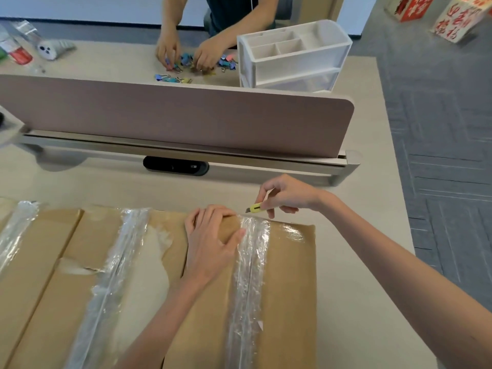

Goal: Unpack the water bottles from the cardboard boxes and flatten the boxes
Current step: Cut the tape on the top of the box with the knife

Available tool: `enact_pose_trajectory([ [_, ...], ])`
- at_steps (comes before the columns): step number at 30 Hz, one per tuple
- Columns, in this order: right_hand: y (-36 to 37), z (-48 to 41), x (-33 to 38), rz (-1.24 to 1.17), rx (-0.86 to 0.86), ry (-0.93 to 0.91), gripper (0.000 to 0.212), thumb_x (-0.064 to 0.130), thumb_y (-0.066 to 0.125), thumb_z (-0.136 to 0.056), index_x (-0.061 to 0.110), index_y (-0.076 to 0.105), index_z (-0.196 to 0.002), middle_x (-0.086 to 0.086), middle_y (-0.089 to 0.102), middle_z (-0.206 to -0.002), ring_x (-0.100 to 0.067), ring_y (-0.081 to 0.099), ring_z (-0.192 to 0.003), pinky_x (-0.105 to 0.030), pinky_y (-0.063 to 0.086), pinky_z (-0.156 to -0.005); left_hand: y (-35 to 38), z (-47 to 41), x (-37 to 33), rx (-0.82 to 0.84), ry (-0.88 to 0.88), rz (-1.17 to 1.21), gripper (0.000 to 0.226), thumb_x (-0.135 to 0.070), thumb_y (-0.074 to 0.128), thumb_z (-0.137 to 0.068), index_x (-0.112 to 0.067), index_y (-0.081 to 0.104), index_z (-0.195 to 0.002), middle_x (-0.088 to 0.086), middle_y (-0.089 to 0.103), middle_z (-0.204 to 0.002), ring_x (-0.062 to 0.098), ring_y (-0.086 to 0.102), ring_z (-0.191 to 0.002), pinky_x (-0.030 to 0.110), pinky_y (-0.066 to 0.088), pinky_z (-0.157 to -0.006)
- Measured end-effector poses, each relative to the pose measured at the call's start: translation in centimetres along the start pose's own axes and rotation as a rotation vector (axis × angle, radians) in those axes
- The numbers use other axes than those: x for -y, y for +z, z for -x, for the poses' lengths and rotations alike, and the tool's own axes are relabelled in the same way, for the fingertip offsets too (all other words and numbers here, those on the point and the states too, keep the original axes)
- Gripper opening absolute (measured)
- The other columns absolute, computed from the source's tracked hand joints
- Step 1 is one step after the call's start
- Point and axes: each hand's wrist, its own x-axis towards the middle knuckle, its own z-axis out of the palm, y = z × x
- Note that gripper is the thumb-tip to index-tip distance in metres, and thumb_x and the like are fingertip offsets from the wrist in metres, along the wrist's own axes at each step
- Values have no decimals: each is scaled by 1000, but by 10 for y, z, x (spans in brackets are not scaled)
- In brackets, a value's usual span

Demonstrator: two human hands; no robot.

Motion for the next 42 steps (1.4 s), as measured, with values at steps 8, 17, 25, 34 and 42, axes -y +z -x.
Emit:
enact_pose_trajectory([
  [8,-2,-11,-4,-39,98,-28,9,8,67,-88,4,72,-94,-15,67,-69,-18,32,-42,-23,24,-41,-1,-2,0,-8,1,12,30,-48,58,-84,-26,56,-103,-16,53,-105,6,50,-103,34,21,-112],
  [17,-7,-22,-3,-16,169,39,10,2,63,-88,-1,70,-95,-15,65,-67,-20,20,-46,-24,15,-43,0,-2,0,7,2,-17,28,-48,59,-88,-26,55,-105,-16,54,-105,5,52,-104,32,11,-118],
  [25,-18,-25,11,97,256,97,13,2,62,-89,3,72,-97,-11,64,-64,-19,20,-46,-24,15,-42,0,-2,-1,25,-5,-51,30,-52,54,-88,-27,53,-105,-16,53,-105,5,53,-104,37,11,-121],
  [34,-24,-19,11,163,295,127,13,2,61,-90,3,72,-97,-14,62,-67,-16,22,-44,-24,14,-43,2,-1,-2,49,3,-86,30,-52,54,-87,-28,53,-105,-18,51,-103,5,52,-103,44,9,-122],
  [42,-26,-7,8,173,277,126,11,4,62,-90,4,72,-96,-15,62,-66,-17,22,-43,-25,14,-43,3,-2,-1,45,-2,-73,28,-49,58,-86,-28,53,-104,-18,52,-102,5,52,-102,44,9,-122],
])
